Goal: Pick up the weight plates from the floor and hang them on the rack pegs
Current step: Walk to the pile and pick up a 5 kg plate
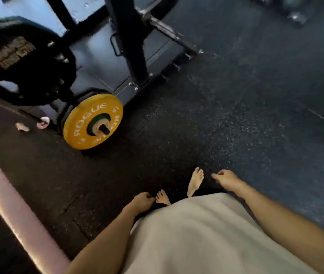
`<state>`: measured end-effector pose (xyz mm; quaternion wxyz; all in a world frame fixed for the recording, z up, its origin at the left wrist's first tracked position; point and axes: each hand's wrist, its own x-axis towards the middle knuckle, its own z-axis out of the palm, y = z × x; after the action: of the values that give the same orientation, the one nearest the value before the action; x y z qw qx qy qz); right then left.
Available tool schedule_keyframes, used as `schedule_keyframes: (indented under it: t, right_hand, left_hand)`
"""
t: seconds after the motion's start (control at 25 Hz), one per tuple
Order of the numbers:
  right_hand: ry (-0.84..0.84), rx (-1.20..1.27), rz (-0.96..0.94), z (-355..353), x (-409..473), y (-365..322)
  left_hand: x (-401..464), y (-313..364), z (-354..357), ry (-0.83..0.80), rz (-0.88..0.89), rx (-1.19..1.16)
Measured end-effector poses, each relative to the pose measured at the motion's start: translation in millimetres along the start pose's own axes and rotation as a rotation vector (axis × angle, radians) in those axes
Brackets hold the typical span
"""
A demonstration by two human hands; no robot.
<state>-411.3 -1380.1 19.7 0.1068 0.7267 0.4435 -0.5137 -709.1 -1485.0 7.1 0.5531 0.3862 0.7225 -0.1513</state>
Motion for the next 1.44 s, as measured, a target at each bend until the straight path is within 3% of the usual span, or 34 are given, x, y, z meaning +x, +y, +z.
schedule_keyframes:
  t: [0.16, 0.36, 0.56, 0.76, 1.04, 1.28, 1.44]
  right_hand:
    - [0.079, 0.279, 0.139, -27, -4, 89]
    - [0.172, 0.534, 0.228, -86, -2, 178]
    - [0.211, 0.608, 0.253, -195, 14, 259]
    - [0.187, 0.636, 0.284, -277, 61, 302]
    - [0.135, 0.525, 0.37, -401, 173, 294]
    - [0.218, 0.414, 0.268, -574, 255, 214]
    - [0.274, 0.393, 0.21, -661, 322, 152]
  left_hand:
    - [17, 74, -2, -0.034, 0.101, 0.263]
    - [50, 218, 10, -0.043, 0.169, 0.369]
    - [61, 374, 67, -0.003, 0.293, 0.454]
    - [76, 487, 95, 0.027, 0.375, 0.567]
    - [163, 623, 60, -0.05, 0.308, 0.546]
    - [214, 809, -45, 0.014, 0.347, 0.407]
    - [243, 891, -94, 0.021, 0.378, 0.319]
